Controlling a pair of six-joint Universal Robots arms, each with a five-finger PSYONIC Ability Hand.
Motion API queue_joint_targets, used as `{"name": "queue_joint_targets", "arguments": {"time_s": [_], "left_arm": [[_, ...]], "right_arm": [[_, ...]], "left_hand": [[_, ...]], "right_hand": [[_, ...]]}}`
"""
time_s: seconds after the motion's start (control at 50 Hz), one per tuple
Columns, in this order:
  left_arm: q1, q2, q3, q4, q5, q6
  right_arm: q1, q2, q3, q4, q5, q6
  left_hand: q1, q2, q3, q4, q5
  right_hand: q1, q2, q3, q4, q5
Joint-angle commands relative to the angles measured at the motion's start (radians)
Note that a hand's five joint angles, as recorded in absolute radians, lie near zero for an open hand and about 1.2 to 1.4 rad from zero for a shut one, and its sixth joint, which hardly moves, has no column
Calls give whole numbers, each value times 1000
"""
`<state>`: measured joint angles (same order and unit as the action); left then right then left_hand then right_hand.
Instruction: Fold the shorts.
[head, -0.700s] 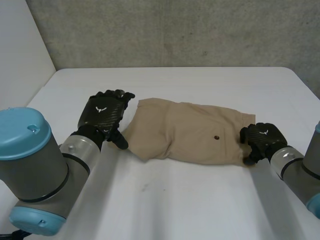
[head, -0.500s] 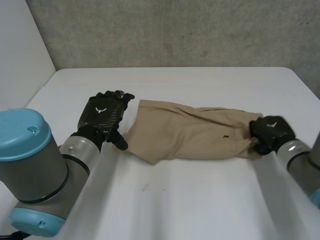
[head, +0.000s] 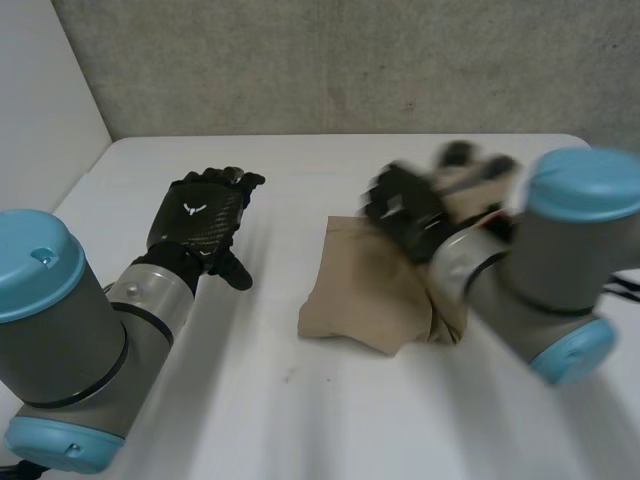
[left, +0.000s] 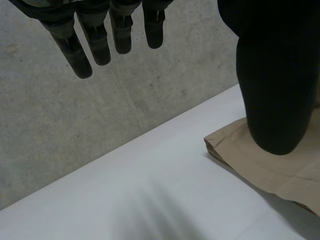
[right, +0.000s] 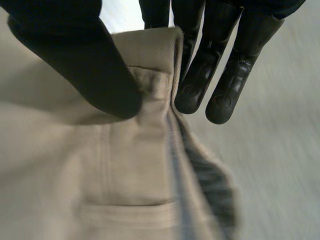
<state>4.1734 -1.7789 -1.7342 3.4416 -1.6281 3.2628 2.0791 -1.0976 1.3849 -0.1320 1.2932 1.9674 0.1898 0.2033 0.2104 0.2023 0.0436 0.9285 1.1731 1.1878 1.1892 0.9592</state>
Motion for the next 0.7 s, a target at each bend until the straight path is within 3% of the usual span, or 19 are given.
{"name": "queue_joint_targets", "arguments": {"time_s": [0.02,0.04,0.06,0.1,0.12,0.3,0.38,0.56,0.7], "left_arm": [[5,-2,30,-1,1,2],[5,-2,36,-1,1,2],[7,-2,44,-1,1,2],[8,-5,68,-1,4,5],[8,-10,79,1,5,6],[-36,-131,294,-13,8,6],[-94,-210,404,-15,8,5],[-199,-492,654,-125,39,3],[-202,-661,792,-289,33,-5]], "right_arm": [[154,197,-104,129,-147,59],[156,197,-113,144,-152,74],[154,196,-127,169,-158,120],[148,193,-144,167,-149,191],[142,186,-152,166,-143,232],[-48,-62,-150,175,-121,1011],[-129,-77,-127,192,-123,1186],[-171,-24,-79,223,-107,1107],[-157,117,-87,216,-74,1000]], "left_hand": [[-15,-29,-36,-28,-44],[-15,-29,-36,-28,-44],[-15,-29,-36,-28,-44],[-15,-29,-36,-28,-44],[-15,-29,-36,-28,-44],[-15,-29,-36,-28,-44],[-15,-29,-36,-28,-44],[9,-4,-12,-3,-19],[18,4,-3,5,-11]], "right_hand": [[431,186,172,170,226],[236,-9,-23,-25,31],[-231,-476,-490,-492,-436],[-654,-898,-913,-914,-859],[-754,-999,-1013,-1015,-959],[-754,-999,-1013,-1015,-959],[-754,-999,-1013,-1015,-959],[-754,-999,-1013,-1015,-959],[-754,-999,-1013,-1015,-959]]}}
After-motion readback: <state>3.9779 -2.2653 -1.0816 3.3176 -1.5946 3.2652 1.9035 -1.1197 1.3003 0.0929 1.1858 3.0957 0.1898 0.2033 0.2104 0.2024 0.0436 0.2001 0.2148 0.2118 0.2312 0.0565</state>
